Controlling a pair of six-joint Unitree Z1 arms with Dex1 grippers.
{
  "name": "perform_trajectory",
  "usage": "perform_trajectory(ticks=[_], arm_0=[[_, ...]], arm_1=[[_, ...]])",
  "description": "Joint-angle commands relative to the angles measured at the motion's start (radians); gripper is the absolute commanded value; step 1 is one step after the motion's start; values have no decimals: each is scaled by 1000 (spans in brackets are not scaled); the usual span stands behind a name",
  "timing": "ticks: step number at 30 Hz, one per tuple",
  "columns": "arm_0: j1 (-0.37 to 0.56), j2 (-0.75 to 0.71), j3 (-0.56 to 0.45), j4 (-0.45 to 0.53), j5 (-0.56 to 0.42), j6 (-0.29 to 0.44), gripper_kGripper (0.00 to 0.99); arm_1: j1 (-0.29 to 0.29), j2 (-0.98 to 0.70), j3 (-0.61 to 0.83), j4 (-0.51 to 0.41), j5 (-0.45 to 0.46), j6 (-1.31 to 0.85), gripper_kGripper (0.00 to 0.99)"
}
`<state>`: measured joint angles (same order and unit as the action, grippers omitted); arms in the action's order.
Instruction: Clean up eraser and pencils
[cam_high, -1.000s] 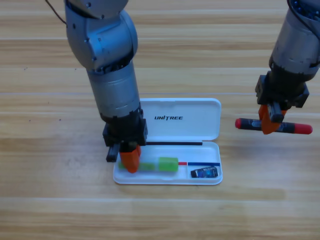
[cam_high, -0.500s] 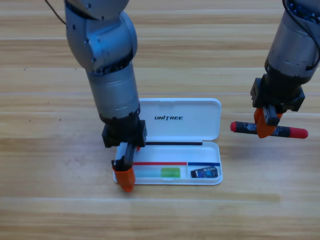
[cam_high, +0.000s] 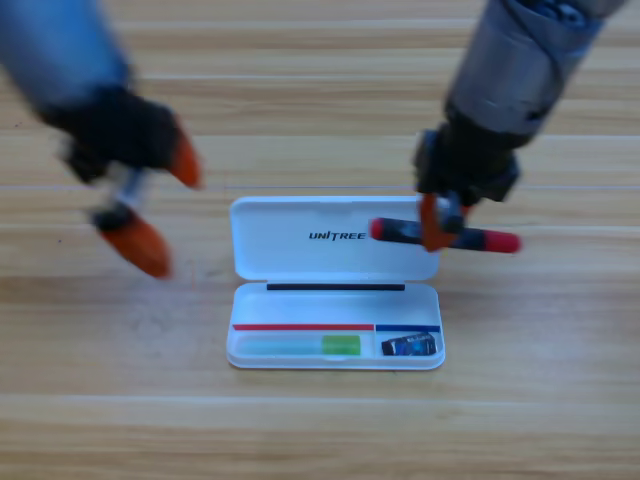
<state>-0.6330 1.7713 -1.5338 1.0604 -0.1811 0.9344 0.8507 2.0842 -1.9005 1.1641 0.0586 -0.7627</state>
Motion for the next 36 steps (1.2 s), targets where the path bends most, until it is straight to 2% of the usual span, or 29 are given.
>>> perform_trajectory(ticks=[1,4,8,19,33,34,36], arm_0=[[335,-119,135,4,-133,130,990],[420,-119,188,-7,-182,196,990],[460,-118,261,-42,-201,228,990],[461,-90,325,-65,-202,235,989],[461,-90,328,-69,-202,235,989],[461,-88,330,-69,-202,235,989],[461,-88,331,-69,-202,233,989]], arm_1=[[83,208,-94,12,4,3,0],[99,252,-129,12,4,3,0],[117,295,-178,12,6,3,0],[128,381,-256,12,-5,2,0],[113,395,-270,12,-22,3,0],[113,386,-269,12,-20,5,204],[113,359,-264,12,-20,17,719]])
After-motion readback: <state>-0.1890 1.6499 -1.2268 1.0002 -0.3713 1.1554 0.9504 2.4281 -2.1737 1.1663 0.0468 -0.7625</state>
